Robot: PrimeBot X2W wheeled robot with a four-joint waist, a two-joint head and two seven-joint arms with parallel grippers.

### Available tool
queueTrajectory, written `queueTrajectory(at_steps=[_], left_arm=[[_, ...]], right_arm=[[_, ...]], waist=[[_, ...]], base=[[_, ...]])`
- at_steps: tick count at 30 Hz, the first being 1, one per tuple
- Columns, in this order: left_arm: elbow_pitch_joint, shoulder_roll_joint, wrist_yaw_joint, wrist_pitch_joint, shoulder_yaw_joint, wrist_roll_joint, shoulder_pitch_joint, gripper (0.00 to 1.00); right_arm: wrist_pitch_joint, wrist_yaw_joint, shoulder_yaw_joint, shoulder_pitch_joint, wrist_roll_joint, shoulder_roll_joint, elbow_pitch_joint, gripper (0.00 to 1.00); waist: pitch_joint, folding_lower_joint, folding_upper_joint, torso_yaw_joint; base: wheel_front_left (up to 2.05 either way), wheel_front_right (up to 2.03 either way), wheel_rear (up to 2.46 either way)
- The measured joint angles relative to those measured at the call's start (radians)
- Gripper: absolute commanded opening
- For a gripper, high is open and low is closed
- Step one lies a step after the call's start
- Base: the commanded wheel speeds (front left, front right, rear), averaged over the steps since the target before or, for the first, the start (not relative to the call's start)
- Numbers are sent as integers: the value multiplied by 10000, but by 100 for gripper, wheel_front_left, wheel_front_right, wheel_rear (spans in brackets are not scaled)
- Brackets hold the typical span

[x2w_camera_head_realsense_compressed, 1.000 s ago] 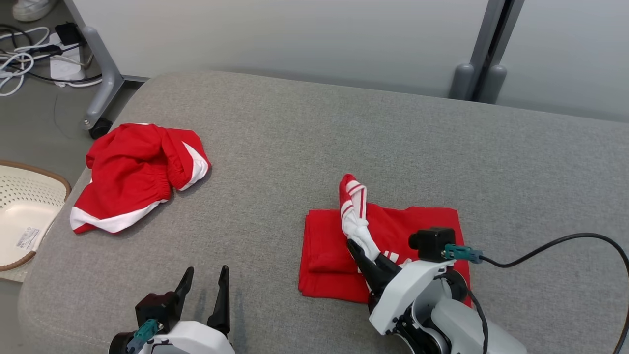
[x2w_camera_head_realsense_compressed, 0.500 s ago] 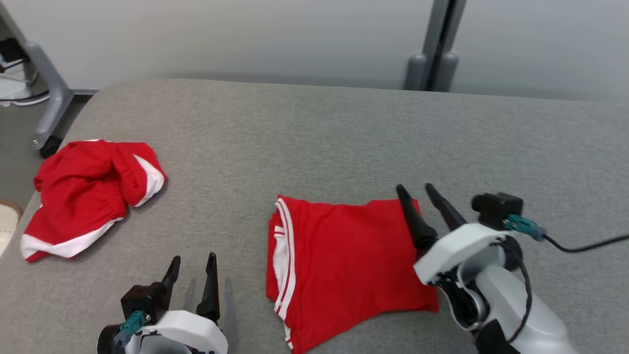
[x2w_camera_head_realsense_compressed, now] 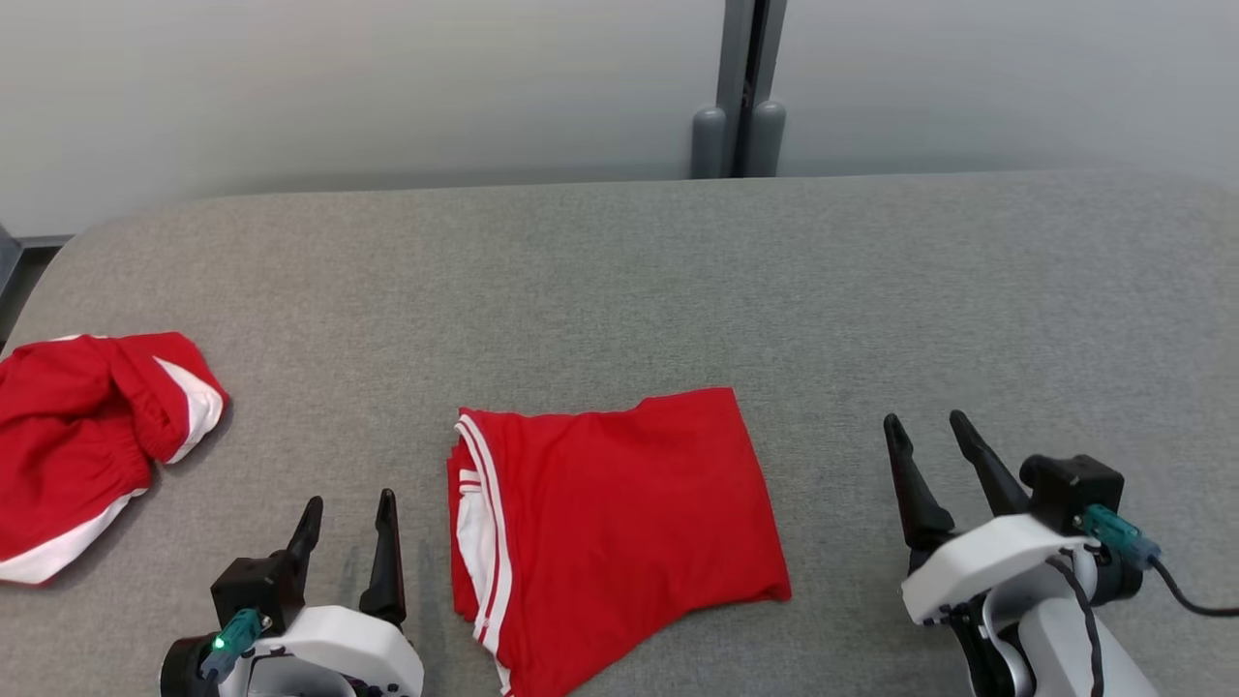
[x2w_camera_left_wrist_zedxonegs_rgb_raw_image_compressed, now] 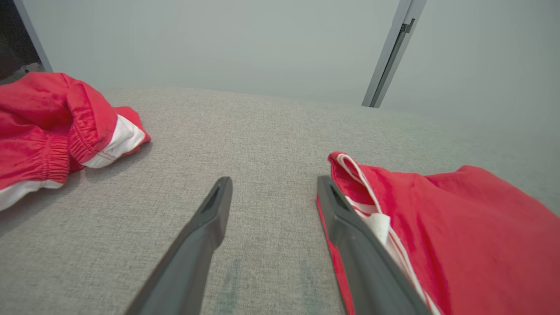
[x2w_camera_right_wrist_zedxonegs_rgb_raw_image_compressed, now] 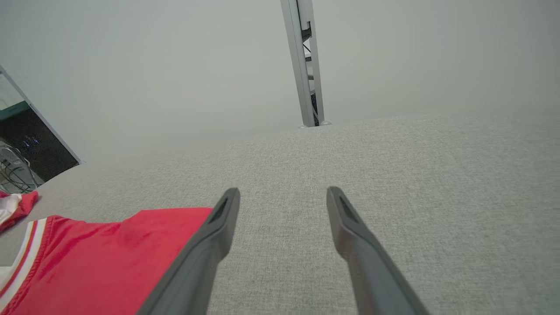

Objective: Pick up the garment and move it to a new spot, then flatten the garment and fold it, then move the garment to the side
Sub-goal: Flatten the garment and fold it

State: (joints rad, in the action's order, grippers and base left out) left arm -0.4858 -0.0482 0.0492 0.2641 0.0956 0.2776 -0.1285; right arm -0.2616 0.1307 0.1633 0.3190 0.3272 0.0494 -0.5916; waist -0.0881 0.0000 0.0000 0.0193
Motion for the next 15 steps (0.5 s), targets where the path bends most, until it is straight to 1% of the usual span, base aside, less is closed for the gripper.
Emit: queueTrajectory(at_steps=[5,8,15], left_arm=[[-23,-2,-56,0,-253,-169,305,100],[-25,-2,-79,-2,-357,-226,468,100],[86,0,-113,0,-656,-477,917,100]], right_arm=[[0,0,-343,-638,-188,8,301,100],[0,0,-339,-856,-232,-6,316,100],[0,0,-378,-1294,-782,-15,560,100]], waist=[[306,0,0,-227],[461,0,0,-310],[836,0,0,-609]], base=[[0,0,0],[0,0,0],[0,0,0]])
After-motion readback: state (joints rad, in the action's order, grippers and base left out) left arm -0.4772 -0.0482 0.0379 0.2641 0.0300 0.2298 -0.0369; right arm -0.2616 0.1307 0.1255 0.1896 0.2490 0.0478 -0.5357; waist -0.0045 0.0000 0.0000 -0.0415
